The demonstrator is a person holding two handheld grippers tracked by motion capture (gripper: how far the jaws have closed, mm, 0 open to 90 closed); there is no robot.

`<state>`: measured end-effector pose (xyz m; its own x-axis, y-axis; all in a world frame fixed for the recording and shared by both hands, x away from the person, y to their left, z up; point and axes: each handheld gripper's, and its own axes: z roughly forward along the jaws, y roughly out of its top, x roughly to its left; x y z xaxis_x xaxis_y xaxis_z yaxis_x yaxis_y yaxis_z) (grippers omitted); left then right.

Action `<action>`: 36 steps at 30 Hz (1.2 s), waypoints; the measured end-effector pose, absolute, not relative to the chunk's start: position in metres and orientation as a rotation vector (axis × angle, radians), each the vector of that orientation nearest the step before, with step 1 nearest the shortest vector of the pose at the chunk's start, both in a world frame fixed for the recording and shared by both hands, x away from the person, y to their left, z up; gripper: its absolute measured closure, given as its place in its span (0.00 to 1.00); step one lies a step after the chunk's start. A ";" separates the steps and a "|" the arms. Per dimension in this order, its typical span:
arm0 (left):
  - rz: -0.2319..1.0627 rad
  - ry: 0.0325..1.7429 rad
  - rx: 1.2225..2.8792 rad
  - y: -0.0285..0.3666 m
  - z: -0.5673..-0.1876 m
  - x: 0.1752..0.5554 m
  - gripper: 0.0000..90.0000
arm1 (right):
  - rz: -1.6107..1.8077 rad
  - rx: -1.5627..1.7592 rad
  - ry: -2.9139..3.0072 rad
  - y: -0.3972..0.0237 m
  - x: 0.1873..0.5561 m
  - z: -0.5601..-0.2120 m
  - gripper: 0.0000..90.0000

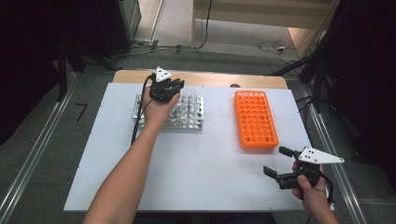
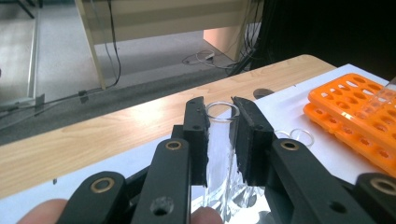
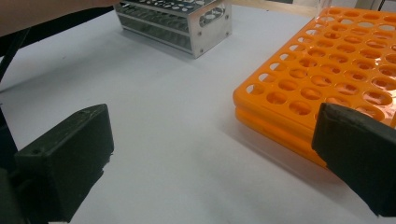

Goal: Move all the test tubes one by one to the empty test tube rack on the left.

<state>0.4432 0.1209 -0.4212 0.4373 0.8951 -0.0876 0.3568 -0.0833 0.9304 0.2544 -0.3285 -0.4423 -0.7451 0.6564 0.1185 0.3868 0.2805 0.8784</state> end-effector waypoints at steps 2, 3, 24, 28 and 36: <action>0.632 1.119 1.666 0.121 -0.424 0.444 0.84 | 1.450 0.959 2.286 -0.328 0.254 -0.442 0.00; 0.622 1.122 1.675 0.121 -0.426 0.444 0.84 | 1.451 0.959 2.285 -0.328 0.254 -0.442 0.00; 0.546 1.154 1.696 0.132 -0.425 0.436 0.73 | 1.446 0.962 2.291 -0.328 0.255 -0.443 0.00; 0.515 1.133 1.678 0.136 -0.423 0.428 0.63 | 1.442 0.960 2.294 -0.327 0.254 -0.443 0.00; 0.501 1.106 1.680 0.140 -0.418 0.402 0.31 | 1.434 0.959 2.303 -0.324 0.255 -0.444 0.00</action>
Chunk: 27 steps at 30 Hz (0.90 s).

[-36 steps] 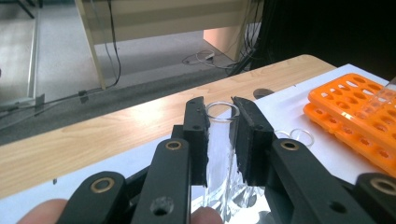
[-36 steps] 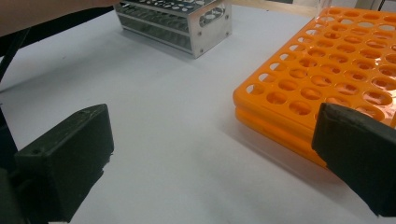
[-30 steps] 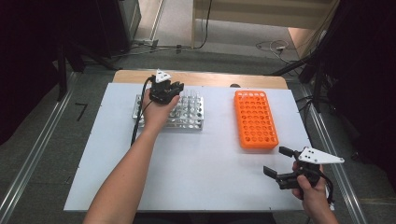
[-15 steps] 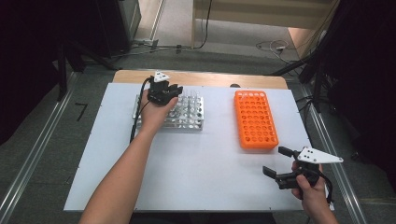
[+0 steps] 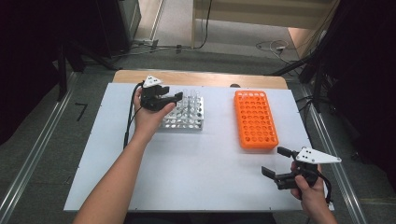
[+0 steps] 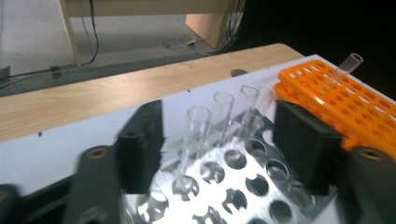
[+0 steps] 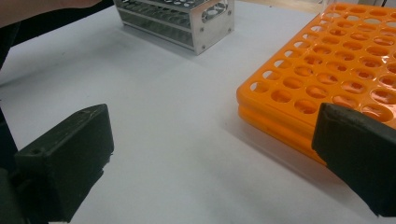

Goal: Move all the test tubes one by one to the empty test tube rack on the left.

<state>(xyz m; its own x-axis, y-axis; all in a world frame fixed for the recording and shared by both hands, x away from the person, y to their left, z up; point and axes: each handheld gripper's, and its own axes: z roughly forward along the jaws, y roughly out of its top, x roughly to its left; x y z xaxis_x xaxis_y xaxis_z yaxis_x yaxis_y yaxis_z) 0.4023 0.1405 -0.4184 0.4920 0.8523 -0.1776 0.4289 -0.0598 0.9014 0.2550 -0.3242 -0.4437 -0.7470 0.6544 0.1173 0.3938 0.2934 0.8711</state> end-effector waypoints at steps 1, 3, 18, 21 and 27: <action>0.497 1.095 1.683 0.141 -0.418 0.398 0.29 | 1.435 0.959 2.301 -0.324 0.255 -0.444 0.00; 0.477 1.081 1.680 0.142 -0.417 0.390 0.24 | 1.440 0.963 2.302 -0.324 0.256 -0.444 0.00; 0.434 0.964 1.695 0.145 -0.407 0.330 0.00 | 1.435 0.965 2.309 -0.320 0.258 -0.444 0.00; 0.423 0.943 1.690 0.144 -0.409 0.319 0.00 | 1.433 0.966 2.307 -0.318 0.257 -0.444 0.00; 0.426 0.916 1.701 0.142 -0.413 0.298 0.00 | 1.425 0.970 2.309 -0.316 0.258 -0.444 0.00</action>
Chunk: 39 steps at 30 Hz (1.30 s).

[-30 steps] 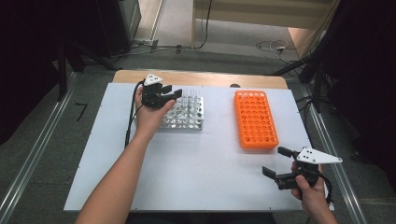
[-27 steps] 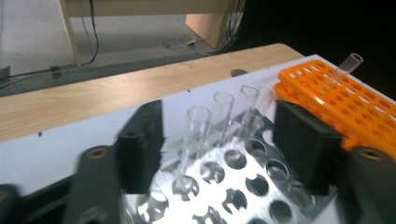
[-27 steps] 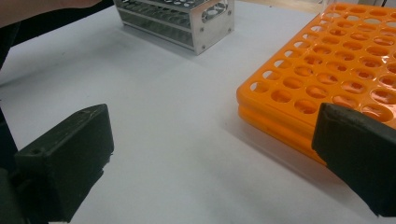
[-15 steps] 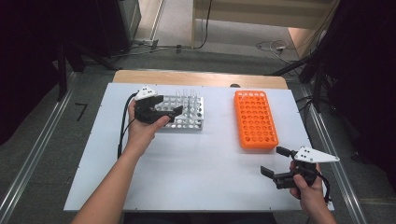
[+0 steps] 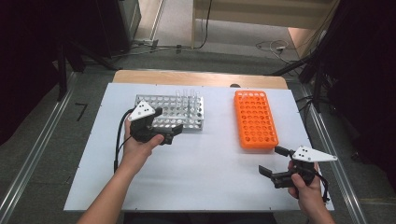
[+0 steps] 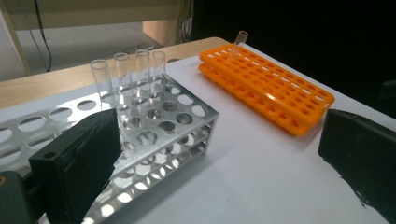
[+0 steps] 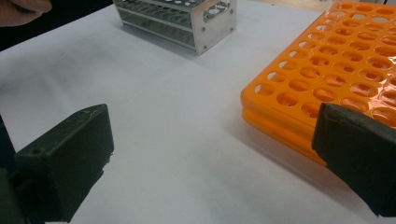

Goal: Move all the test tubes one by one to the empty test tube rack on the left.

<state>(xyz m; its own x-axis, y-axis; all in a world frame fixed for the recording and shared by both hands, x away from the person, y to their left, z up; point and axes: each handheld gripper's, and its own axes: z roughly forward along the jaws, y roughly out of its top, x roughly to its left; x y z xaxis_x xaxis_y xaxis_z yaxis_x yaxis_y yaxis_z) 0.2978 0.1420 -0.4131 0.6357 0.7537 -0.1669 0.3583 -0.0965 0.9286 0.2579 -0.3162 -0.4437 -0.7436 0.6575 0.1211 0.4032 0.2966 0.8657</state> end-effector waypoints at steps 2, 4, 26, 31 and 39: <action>0.432 0.909 1.706 0.142 -0.414 0.290 0.00 | 1.425 0.971 2.308 -0.316 0.258 -0.443 0.00; 0.440 0.903 1.710 0.142 -0.414 0.283 0.00 | 1.426 0.969 2.304 -0.316 0.259 -0.443 0.00; 0.418 0.874 1.694 0.148 -0.434 0.230 0.00 | 1.440 1.015 2.232 -0.310 0.293 -0.423 0.00; 0.405 0.888 1.695 0.150 -0.440 0.230 0.00 | 1.437 1.035 2.211 -0.303 0.319 -0.417 0.05; 0.389 0.888 1.699 0.146 -0.443 0.231 0.00 | 1.341 1.103 2.197 -0.281 0.370 -0.415 0.31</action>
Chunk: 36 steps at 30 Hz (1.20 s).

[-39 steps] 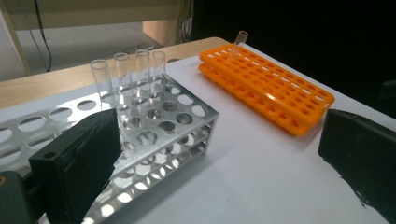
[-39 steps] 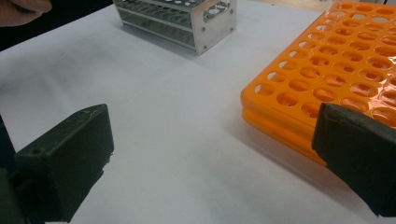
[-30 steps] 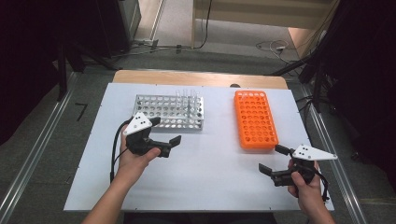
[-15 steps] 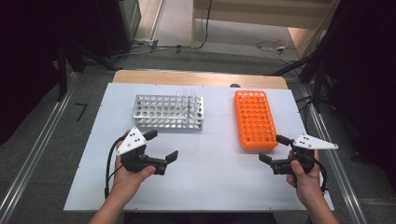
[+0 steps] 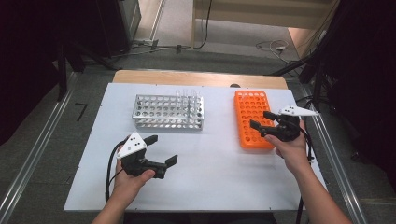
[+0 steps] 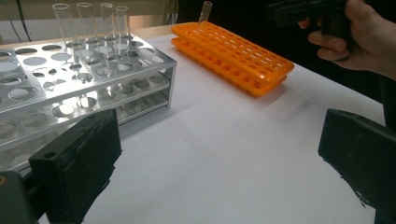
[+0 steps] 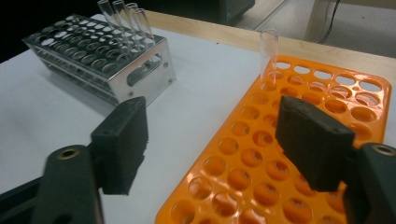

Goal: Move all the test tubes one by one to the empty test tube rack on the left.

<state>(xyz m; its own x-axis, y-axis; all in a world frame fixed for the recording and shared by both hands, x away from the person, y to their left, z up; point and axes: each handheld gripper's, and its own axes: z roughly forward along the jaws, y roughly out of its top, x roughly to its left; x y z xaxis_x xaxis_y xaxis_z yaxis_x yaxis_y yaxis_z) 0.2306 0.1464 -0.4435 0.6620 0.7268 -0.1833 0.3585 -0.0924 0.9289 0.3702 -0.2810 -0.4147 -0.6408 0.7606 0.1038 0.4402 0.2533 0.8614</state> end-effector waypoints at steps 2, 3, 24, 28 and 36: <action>0.389 0.886 1.699 0.146 -0.443 0.230 0.00 | 1.310 1.122 2.193 -0.275 0.382 -0.417 0.37; 0.389 0.886 1.699 0.147 -0.443 0.230 0.00 | 1.283 1.127 2.190 -0.272 0.388 -0.418 0.39; 0.397 0.885 1.697 0.148 -0.443 0.229 0.00 | 1.070 1.255 2.213 -0.239 0.477 -0.443 0.68; 0.395 0.887 1.695 0.148 -0.443 0.229 0.00 | 1.019 1.238 2.224 -0.233 0.481 -0.447 0.75; 0.400 0.886 1.699 0.147 -0.444 0.229 0.00 | 1.026 1.219 2.160 -0.231 0.478 -0.444 0.82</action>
<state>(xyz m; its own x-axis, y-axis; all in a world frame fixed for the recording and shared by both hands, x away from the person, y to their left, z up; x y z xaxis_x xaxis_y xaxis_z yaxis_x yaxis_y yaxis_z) 0.2293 0.1470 -0.4436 0.6607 0.7300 -0.1749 0.3517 -0.0951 0.9313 0.4776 -0.2308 -0.4442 -0.5059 0.8622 -0.0266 0.5243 0.3318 0.7842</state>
